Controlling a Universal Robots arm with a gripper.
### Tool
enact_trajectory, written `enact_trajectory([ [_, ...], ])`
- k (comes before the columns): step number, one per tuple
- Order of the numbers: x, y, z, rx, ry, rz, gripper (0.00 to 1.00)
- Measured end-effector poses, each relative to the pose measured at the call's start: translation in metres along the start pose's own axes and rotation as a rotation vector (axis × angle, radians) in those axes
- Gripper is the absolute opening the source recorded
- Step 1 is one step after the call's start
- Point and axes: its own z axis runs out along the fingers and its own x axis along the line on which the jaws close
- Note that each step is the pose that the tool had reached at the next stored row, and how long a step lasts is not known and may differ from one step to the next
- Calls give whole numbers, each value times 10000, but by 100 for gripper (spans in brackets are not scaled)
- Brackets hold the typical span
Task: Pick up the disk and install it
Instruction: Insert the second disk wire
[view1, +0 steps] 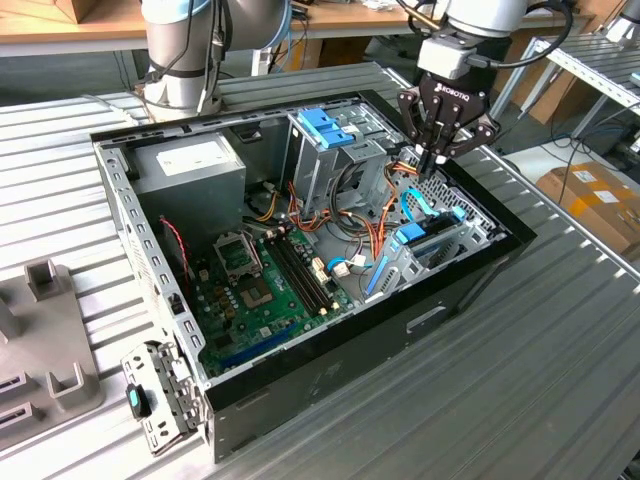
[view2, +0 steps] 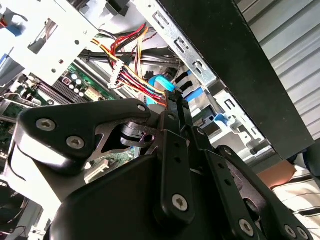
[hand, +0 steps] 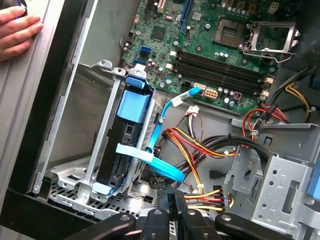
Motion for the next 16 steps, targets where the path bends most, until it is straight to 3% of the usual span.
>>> enact_trajectory([
  [4, 0, 1, 0, -4, -2, 61, 16],
  [7, -2, 2, 13, 30, 7, 342, 16],
  [11, -4, 0, 32, -20, -5, 956, 16],
  [15, -3, 0, 28, -48, -35, 1209, 16],
  [16, -3, 0, 26, -38, -82, 1216, 16],
])
